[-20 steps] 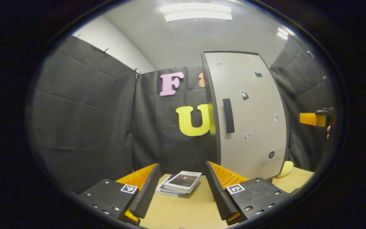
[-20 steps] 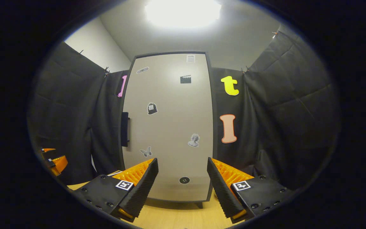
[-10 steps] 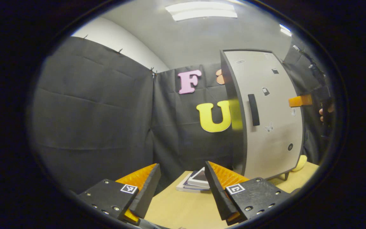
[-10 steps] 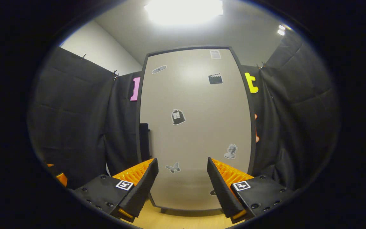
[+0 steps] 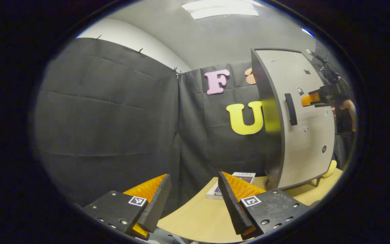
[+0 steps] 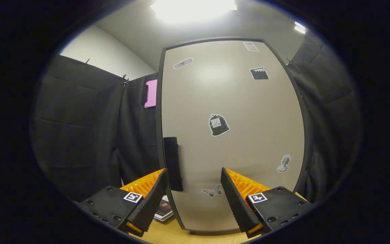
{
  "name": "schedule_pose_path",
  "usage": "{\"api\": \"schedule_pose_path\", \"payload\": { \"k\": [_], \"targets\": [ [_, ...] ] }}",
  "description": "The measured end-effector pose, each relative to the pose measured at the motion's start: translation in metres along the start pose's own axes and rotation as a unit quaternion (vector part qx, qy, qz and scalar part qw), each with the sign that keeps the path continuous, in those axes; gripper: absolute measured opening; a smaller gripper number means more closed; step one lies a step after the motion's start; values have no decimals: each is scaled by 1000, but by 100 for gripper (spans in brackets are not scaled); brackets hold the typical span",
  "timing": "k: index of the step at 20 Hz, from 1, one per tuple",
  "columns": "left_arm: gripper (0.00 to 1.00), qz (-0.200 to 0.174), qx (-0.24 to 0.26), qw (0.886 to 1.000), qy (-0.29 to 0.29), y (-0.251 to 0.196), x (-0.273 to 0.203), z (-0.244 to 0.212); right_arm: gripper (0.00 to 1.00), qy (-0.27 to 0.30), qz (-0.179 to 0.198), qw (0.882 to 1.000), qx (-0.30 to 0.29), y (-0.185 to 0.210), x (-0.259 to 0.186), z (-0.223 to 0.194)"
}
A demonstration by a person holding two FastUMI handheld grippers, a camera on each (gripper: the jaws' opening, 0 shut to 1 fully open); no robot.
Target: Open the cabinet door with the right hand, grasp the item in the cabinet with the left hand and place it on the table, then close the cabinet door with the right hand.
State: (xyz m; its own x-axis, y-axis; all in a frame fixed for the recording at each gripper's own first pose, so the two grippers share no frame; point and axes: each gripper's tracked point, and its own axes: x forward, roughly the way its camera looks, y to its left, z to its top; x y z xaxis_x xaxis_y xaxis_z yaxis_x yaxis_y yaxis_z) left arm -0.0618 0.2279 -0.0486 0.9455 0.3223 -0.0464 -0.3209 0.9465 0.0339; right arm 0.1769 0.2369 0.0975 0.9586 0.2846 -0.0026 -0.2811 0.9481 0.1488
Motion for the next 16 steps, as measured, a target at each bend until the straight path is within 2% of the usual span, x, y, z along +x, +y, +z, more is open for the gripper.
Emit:
{"api": "schedule_pose_path", "payload": {
  "k": [5,9,12,14,15,16],
  "targets": [
    [86,13,0,1000,11,26,5,-11,95,17,2,1000,-10,21,36,-10],
    [84,20,2,1000,18,43,8,-22,95,31,-2,999,-26,35,59,-17],
    [86,28,1,999,22,56,10,-28,89,40,-7,999,-30,42,73,-23],
    [86,33,-2,999,25,64,9,-30,73,49,-12,998,-36,44,78,-25],
    [86,35,-2,999,25,64,10,-31,72,50,-32,997,-43,40,87,-27],
    [86,38,-3,999,25,64,10,-31,53,51,-33,997,-40,39,85,-25]
  ]
}}
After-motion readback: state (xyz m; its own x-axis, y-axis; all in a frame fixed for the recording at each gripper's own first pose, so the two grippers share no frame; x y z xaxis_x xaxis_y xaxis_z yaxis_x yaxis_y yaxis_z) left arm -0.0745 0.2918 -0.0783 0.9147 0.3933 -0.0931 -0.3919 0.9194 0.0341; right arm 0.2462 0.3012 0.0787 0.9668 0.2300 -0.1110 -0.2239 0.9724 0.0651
